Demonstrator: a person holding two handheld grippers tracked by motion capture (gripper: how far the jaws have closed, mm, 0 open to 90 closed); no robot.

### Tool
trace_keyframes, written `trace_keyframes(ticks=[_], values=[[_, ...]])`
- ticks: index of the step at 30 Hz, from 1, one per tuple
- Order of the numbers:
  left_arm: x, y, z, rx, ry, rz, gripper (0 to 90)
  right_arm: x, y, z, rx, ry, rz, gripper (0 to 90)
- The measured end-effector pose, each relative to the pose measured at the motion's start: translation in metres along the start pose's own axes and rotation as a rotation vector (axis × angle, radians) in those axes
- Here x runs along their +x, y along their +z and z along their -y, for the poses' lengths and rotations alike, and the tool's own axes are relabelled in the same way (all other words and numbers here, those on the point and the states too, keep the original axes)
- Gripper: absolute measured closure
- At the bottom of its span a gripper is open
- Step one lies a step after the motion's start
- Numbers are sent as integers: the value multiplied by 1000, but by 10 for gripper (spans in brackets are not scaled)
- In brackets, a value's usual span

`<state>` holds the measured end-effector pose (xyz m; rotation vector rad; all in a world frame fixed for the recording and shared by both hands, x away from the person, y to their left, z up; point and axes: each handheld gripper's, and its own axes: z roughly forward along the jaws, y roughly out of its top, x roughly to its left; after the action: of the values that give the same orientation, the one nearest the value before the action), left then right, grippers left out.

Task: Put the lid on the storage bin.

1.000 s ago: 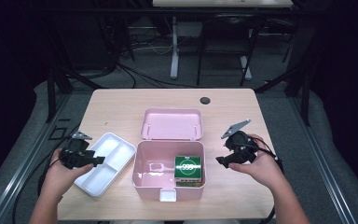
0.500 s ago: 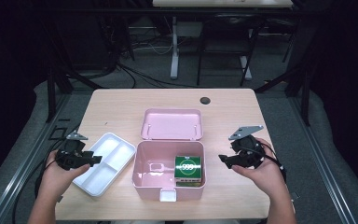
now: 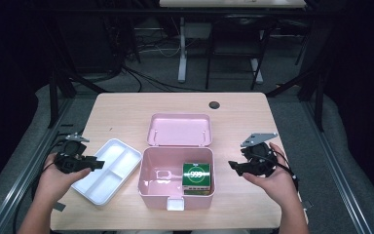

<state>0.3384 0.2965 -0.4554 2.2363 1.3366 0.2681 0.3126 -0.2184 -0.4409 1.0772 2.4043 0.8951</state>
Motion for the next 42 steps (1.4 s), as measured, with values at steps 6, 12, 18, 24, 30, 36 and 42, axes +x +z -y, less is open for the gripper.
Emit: trace_keyframes(ticks=[6, 12, 18, 24, 30, 36, 42], values=[[13, 9, -9, 105, 12, -24, 656, -2, -7, 1, -36, 17, -2, 385], [19, 28, -12, 205, 37, -39, 690, -2, -11, 2, -50, 12, 20, 394], [23, 50, -14, 302, 56, -70, 728, -2, -8, 3, -25, 9, 18, 407], [21, 69, -15, 373, 70, -72, 747, 1, -6, 3, -33, -5, 6, 428], [16, 80, -18, 411, 84, -69, 767, 3, -8, 2, -46, -25, 10, 418], [16, 88, -20, 436, 78, -73, 791, 3, -9, 3, -44, -24, 7, 423], [14, 95, -19, 470, 86, -81, 808, 1, -11, 3, -64, -12, -1, 425]])
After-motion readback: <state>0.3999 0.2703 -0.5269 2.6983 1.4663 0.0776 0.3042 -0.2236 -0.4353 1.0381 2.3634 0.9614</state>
